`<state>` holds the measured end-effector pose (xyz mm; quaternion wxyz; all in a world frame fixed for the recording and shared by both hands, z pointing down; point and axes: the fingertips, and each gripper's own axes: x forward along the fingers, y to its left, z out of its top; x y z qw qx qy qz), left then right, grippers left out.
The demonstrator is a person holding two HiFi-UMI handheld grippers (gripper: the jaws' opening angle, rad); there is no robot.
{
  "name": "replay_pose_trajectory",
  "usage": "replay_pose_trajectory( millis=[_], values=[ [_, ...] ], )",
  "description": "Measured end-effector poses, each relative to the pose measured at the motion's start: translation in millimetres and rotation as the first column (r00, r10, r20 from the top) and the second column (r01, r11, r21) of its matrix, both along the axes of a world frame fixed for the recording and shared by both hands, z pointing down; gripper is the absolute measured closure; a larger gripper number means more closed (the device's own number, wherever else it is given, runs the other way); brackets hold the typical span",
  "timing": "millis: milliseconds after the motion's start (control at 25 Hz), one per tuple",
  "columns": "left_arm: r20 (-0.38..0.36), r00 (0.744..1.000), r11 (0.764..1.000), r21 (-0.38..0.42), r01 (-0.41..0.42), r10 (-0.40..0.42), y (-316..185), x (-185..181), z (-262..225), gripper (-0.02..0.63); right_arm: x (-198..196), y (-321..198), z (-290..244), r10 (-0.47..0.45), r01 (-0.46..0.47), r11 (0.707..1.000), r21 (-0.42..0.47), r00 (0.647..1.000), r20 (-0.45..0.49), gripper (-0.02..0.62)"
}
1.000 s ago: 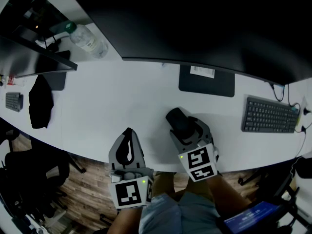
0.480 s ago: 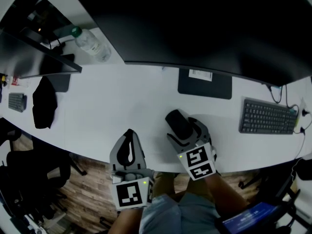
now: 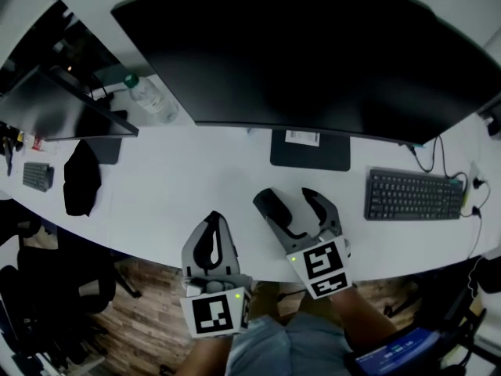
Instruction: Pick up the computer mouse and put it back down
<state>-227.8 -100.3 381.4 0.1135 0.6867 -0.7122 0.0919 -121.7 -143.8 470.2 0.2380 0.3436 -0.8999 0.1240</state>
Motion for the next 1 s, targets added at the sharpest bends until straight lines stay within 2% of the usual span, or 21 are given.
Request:
replay_pose_trajectory(
  millis=[80,240,480,640,840,1000],
  values=[
    [-0.001,1.000,0.999,0.032,-0.005,0.005,-1,11,-17,0.598,7,-2,-28,0.006,-0.008,0.999,0.042,0.999,0.039,0.264],
    [0.011,1.000,0.991,0.130,-0.015,0.013,-6,32,-59,0.598,18,-6,-92,-0.015,-0.003,0.987,0.162,0.993,0.115,0.384],
    [0.045,0.999,0.969,0.249,-0.013,0.002,-1,54,-122,0.598,31,2,-179,-0.064,-0.011,0.949,0.316,0.972,0.225,0.471],
    [0.077,0.997,0.947,0.321,-0.016,-0.010,7,64,-155,0.598,50,6,-222,-0.066,-0.045,0.909,0.415,0.966,0.250,0.577],
    [0.092,0.996,0.931,0.364,-0.021,-0.013,13,75,-175,0.598,66,12,-257,-0.076,-0.071,0.876,0.477,0.956,0.282,0.580],
    [0.096,0.995,0.921,0.389,-0.029,-0.010,17,82,-186,0.598,74,17,-269,-0.077,-0.087,0.862,0.499,0.951,0.299,0.580]
  ],
)
